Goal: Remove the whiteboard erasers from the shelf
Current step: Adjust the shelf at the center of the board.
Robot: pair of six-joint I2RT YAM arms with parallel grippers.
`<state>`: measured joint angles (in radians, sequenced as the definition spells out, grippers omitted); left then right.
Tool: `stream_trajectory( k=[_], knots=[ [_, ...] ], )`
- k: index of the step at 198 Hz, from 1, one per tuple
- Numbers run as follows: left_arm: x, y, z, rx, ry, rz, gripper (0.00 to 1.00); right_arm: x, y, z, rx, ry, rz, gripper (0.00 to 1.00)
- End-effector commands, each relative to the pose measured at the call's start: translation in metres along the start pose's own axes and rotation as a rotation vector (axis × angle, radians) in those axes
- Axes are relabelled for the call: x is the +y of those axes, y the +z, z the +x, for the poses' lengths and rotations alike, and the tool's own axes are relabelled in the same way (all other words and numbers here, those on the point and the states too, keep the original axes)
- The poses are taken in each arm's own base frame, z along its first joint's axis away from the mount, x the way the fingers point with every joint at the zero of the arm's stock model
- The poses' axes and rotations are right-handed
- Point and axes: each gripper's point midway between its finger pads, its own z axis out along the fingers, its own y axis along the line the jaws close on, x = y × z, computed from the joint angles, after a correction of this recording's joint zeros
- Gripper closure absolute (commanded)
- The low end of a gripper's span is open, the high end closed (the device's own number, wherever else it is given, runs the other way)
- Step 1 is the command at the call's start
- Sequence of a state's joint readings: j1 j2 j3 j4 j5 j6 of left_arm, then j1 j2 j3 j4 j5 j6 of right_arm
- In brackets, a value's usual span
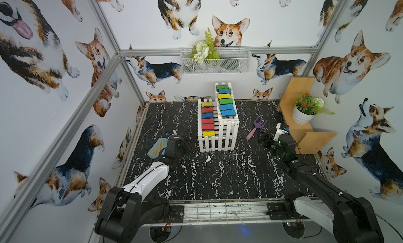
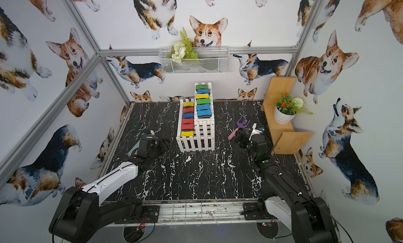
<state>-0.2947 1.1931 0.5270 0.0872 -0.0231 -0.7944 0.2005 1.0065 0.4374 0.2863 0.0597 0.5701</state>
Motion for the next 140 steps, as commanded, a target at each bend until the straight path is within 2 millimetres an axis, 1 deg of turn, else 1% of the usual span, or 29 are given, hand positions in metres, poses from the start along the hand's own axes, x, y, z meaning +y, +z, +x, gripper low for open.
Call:
stream_trajectory(
  k=[1, 21, 46, 104, 140],
  knots=[
    [-0.017, 0.002, -0.004, -0.028, 0.020, 0.076, 0.33, 0.006, -0.003, 0.007, 0.024, -0.006, -0.040, 0.06],
    [-0.029, 0.006, 0.003, -0.010, 0.023, 0.142, 0.33, 0.007, -0.005, 0.011, 0.033, 0.001, -0.053, 0.08],
    [-0.035, 0.010, 0.012, 0.014, 0.032, 0.163, 0.33, 0.008, -0.006, 0.012, 0.038, 0.000, -0.056, 0.08],
    [-0.049, 0.015, 0.031, 0.056, 0.054, 0.211, 0.33, 0.011, -0.009, 0.007, 0.027, -0.004, -0.063, 0.09],
    [-0.065, 0.018, 0.046, 0.094, 0.083, 0.247, 0.33, 0.011, -0.009, 0.007, 0.027, 0.002, -0.063, 0.09]
  ],
)
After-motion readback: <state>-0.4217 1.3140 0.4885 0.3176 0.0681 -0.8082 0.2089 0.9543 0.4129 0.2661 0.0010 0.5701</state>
